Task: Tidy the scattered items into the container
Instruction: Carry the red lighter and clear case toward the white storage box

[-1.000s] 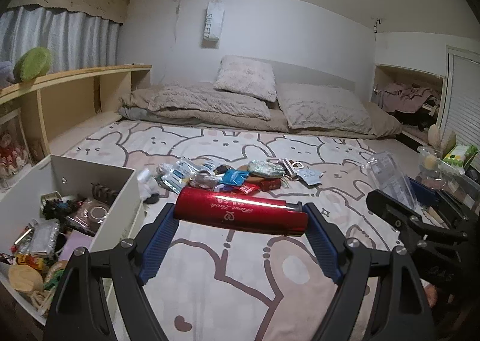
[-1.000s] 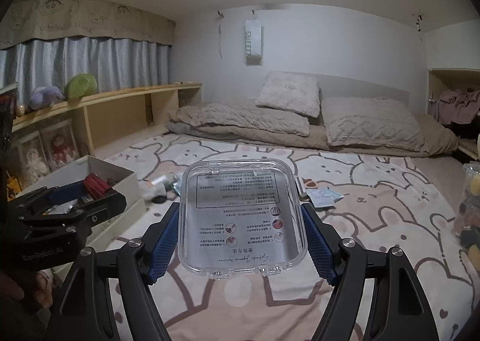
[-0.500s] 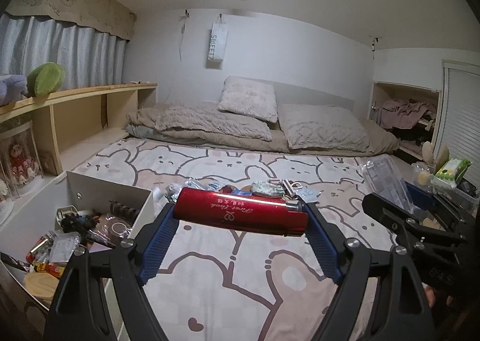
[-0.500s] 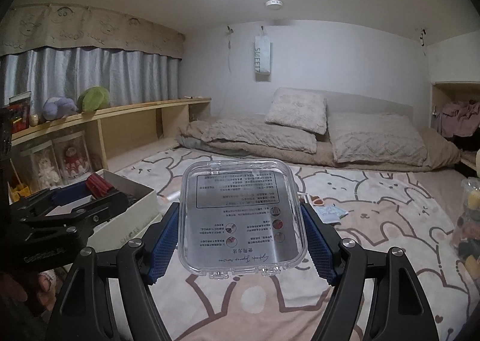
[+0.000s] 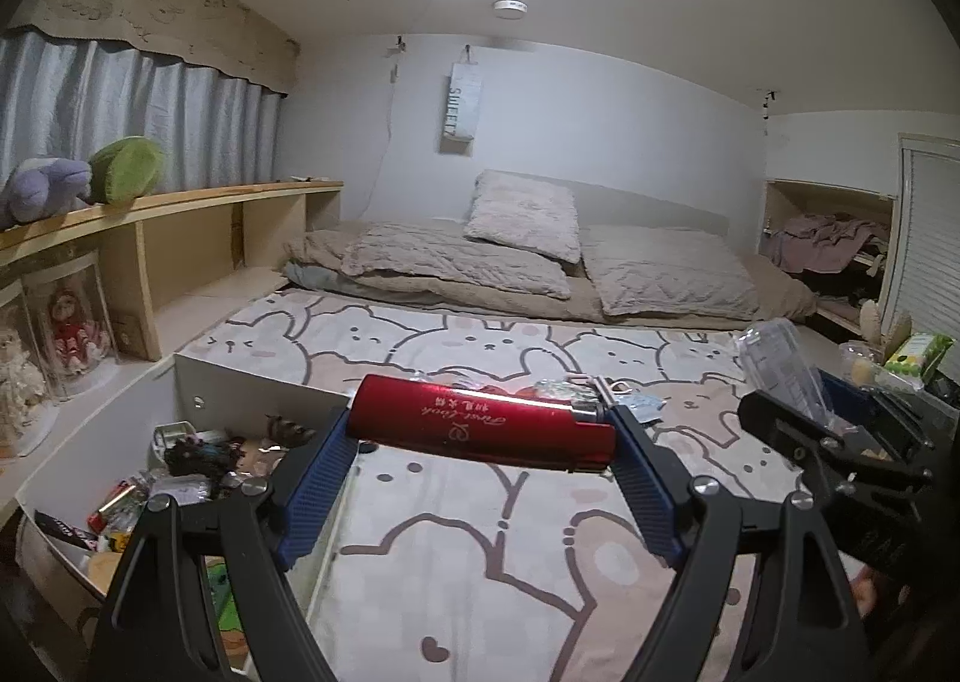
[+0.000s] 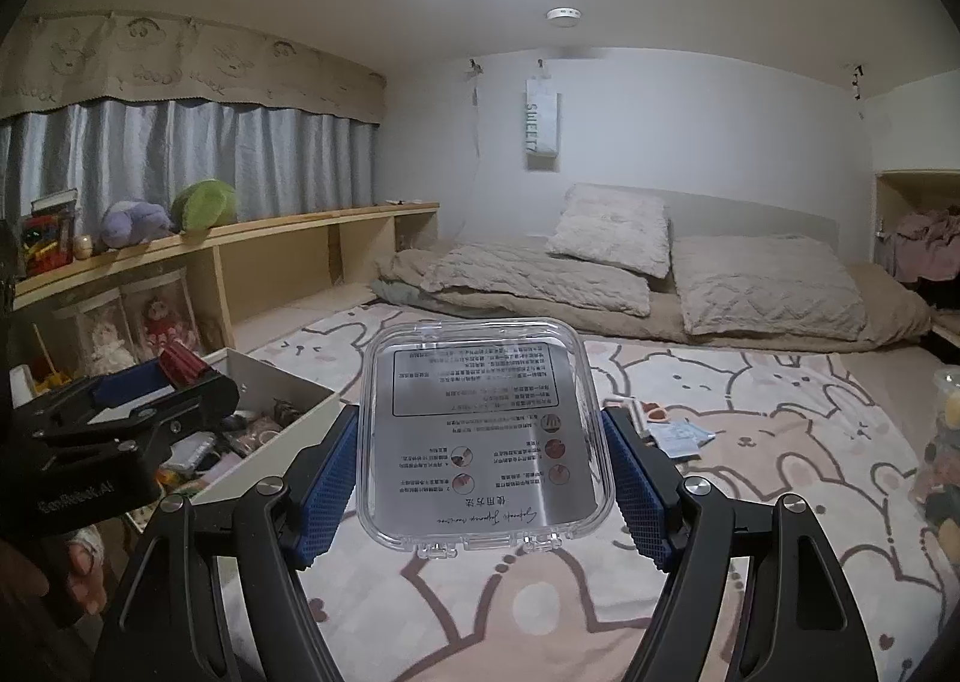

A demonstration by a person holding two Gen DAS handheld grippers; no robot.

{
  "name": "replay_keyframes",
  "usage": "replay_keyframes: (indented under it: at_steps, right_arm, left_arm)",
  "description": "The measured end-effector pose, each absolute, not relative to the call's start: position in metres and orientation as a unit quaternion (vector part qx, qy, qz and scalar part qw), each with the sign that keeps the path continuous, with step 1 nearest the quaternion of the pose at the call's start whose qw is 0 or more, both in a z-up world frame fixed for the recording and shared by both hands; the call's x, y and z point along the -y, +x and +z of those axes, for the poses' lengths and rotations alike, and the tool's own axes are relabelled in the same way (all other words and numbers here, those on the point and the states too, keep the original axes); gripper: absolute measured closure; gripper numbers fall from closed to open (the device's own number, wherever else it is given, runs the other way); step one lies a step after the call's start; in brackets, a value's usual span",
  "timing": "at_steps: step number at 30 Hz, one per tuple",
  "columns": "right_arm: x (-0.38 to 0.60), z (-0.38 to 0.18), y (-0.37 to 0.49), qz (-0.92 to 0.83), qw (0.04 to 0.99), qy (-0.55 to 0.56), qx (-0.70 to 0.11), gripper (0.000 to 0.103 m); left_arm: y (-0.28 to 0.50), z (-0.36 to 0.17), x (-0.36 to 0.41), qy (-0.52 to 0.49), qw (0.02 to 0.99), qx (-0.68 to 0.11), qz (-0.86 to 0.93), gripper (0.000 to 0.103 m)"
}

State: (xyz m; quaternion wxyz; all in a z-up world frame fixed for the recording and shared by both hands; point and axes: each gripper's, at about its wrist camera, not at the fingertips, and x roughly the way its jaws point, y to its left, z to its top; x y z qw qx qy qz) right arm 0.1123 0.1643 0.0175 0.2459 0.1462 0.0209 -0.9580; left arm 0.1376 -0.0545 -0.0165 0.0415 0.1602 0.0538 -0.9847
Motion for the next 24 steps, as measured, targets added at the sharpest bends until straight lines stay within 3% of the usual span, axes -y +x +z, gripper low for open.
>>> replay_keyframes:
  at_steps: [24]
  right_arm:
    - [-0.088, 0.021, 0.106, -0.932, 0.330, 0.151, -0.018, 0.025]
  left_arm:
    - [0.158, -0.019, 0.150, 0.147, 0.139, -0.072, -0.977, 0.020]
